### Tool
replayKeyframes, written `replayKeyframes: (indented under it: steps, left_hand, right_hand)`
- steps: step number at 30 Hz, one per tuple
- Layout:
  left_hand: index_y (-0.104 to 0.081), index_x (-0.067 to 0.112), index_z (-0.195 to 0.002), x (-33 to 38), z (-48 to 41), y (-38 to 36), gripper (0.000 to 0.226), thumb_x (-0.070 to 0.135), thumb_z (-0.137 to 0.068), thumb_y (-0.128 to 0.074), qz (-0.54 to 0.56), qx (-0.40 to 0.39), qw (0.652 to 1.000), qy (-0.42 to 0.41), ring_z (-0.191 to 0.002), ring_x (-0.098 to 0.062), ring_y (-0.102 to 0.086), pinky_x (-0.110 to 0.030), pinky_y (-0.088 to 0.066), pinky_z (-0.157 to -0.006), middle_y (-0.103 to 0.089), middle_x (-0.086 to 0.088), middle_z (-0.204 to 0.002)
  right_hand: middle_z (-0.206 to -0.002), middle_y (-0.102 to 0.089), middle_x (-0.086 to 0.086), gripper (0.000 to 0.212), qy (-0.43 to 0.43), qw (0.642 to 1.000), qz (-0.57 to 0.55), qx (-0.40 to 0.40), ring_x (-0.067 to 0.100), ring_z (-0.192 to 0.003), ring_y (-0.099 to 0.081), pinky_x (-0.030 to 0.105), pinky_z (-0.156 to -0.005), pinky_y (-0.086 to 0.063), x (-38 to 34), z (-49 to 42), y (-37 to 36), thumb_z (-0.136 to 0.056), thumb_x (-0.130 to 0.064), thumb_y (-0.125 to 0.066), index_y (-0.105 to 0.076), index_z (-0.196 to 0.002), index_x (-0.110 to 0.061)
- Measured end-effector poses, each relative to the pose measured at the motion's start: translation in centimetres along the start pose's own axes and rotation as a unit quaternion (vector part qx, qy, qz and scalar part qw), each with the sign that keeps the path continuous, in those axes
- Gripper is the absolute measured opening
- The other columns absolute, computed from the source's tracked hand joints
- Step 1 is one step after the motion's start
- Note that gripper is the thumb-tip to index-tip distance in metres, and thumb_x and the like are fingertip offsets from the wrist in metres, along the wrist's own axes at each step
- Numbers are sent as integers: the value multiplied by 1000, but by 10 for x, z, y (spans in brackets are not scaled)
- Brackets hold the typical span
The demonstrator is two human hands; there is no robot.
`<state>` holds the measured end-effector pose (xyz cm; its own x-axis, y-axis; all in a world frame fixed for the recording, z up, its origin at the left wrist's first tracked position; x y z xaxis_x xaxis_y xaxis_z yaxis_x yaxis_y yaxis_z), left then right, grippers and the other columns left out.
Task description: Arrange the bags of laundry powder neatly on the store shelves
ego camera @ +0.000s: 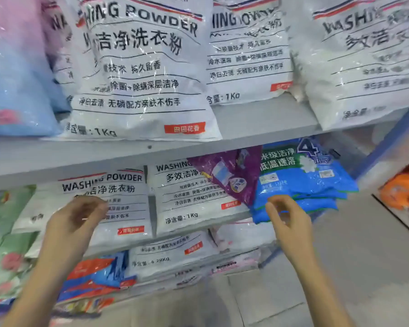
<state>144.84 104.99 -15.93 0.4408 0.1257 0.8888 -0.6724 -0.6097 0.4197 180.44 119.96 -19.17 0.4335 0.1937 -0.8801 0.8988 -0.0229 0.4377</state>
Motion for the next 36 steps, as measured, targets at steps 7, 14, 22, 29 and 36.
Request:
replayKeyframes:
  steps: [7,14,22,29,36]
  left_hand:
    - [-61,20,-81,10,55,-12,26,43,-69,-60,-12,91,995,41,-64,-1,-63,-11,-48,-62,-68,0,-75]
    - [-62,25,-76,15,112,-9,5,28,-75,-57,-12,178,981,72,-65,3,-58,-10,-45,-64,-67,15,-72]
    - [-64,23,-77,14,161,-3,3,25,-80,-63,-14,238,966,95,-66,-8,-62,-12,-47,-61,-68,1,-73]
    - [-62,33,-83,33,164,-12,24,49,-67,-58,-30,230,970,73,-71,-2,-62,-14,-49,-66,-67,19,-84]
    - [-60,32,-111,44,173,-1,62,68,-61,-67,-18,151,987,54,-100,-1,-62,-25,-49,-90,-67,19,-107]
  right_hand:
    - [-153,-19,10,75,268,727,571,-270,28,-143,-12,48,-115,-3,4,-70,-94,-86,-34,-56,-14,-146,-16]
    - [-65,-66,21,46,314,753,546,-192,34,-65,-67,53,-78,-53,5,-79,-96,-46,4,-75,-68,-92,1]
    - [-49,-58,14,23,485,808,303,-144,30,-37,-54,26,-44,-33,-69,-81,-65,-61,-4,-81,-66,-78,-7]
    - [-61,-67,3,10,714,676,104,-146,22,-38,-50,24,-44,-41,-144,-36,-57,-72,-4,-71,-68,-79,-10]
    - [-70,-71,5,45,693,666,-100,-257,11,-59,-58,20,-54,-43,-236,40,-78,-101,-36,-28,-63,-99,-9]
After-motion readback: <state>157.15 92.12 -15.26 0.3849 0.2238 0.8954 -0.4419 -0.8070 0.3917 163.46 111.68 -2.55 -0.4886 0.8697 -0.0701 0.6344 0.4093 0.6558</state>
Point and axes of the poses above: each hand's wrist, its own z-axis away from the middle knuckle, its own y-axis out of the back of the hand, x = y × z, the point moved 5 cm from there along -z, towards the middle knuckle
